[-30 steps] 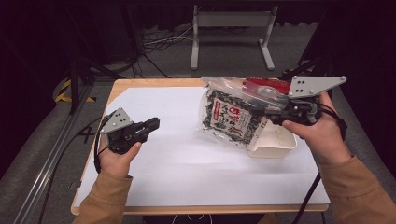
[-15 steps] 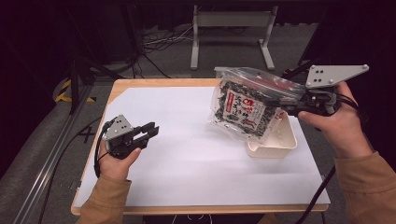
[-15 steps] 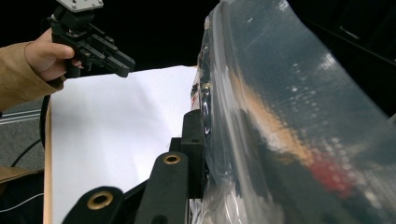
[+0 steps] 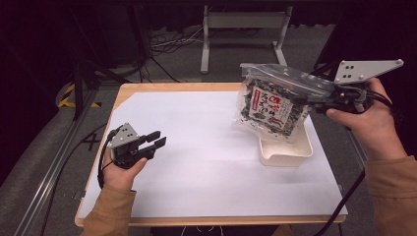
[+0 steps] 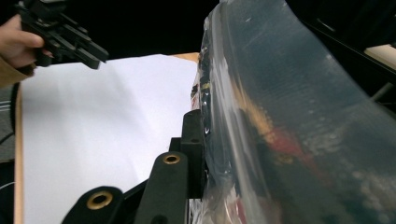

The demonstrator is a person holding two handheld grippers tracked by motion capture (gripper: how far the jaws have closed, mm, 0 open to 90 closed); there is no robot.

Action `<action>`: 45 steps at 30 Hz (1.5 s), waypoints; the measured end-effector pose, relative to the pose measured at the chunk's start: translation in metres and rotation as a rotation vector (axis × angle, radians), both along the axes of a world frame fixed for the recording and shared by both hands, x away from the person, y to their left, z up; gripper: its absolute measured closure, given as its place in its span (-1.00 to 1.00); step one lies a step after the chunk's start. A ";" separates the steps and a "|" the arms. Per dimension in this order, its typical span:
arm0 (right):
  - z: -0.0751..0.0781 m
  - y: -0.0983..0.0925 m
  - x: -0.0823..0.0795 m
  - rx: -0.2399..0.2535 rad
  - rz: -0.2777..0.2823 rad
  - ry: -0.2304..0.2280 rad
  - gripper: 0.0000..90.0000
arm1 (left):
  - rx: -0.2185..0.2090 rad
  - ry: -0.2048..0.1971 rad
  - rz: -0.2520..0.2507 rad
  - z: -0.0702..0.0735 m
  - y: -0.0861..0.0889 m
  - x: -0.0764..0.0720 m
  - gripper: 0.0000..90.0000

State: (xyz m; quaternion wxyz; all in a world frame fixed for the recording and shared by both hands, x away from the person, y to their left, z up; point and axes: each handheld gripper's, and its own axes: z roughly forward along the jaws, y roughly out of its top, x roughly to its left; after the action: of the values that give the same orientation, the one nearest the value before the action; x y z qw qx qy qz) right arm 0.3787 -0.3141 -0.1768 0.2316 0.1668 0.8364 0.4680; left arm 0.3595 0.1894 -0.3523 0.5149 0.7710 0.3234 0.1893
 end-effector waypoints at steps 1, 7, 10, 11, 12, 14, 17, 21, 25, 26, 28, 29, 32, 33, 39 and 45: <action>0.000 -0.002 0.001 -0.002 -0.008 0.000 0.70 | -0.006 0.002 0.000 -0.001 0.001 0.001 0.44; -0.001 -0.014 0.006 0.002 -0.059 0.006 0.70 | -0.020 0.002 0.006 -0.006 0.003 0.005 0.17; -0.003 -0.019 0.008 0.014 -0.096 0.025 0.70 | -0.017 0.002 0.009 -0.008 0.005 0.006 0.14; -0.003 -0.019 0.008 0.014 -0.096 0.025 0.70 | -0.017 0.002 0.009 -0.008 0.005 0.006 0.13; -0.004 -0.020 0.009 0.017 -0.107 0.029 0.70 | -0.016 0.000 0.011 -0.008 0.005 0.007 0.13; -0.005 -0.024 0.011 0.026 -0.131 0.039 0.70 | -0.018 -0.002 0.010 -0.009 0.006 0.007 0.09; -0.008 -0.031 0.014 0.042 -0.157 0.053 0.70 | -0.016 0.007 0.008 -0.011 0.007 0.008 0.03; -0.011 -0.037 0.017 0.067 -0.181 0.074 0.70 | -0.009 0.007 0.006 -0.013 0.007 0.010 -0.01; -0.015 -0.041 0.019 0.057 -0.199 0.079 0.70 | -0.019 0.012 0.000 -0.013 0.007 0.011 -0.04; -0.017 -0.042 0.020 0.057 -0.210 0.087 0.70 | -0.026 0.020 -0.006 -0.014 0.007 0.011 -0.04; -0.018 -0.043 0.021 0.055 -0.216 0.090 0.70 | -0.025 0.022 -0.008 -0.014 0.007 0.011 -0.05; -0.020 -0.043 0.021 0.058 -0.220 0.095 0.69 | -0.025 0.025 -0.006 -0.014 0.007 0.011 -0.05; -0.025 -0.044 0.023 0.050 -0.236 0.109 0.69 | -0.018 0.020 -0.007 -0.015 0.007 0.012 -0.07; -0.028 -0.044 0.024 0.042 -0.242 0.111 0.69 | -0.017 0.019 -0.006 -0.015 0.008 0.012 -0.08; -0.035 -0.042 0.026 0.008 -0.267 0.108 0.69 | -0.017 0.026 -0.005 -0.015 0.009 0.012 -0.12; -0.041 -0.041 0.025 -0.010 -0.286 0.105 0.69 | -0.021 0.030 -0.004 -0.015 0.009 0.012 -0.12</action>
State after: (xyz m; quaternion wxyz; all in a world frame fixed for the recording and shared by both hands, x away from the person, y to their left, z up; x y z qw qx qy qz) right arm 0.4038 -0.3550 -0.2175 0.2525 0.3072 0.8175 0.4165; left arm 0.3711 0.1988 -0.3676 0.5183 0.7690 0.3315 0.1734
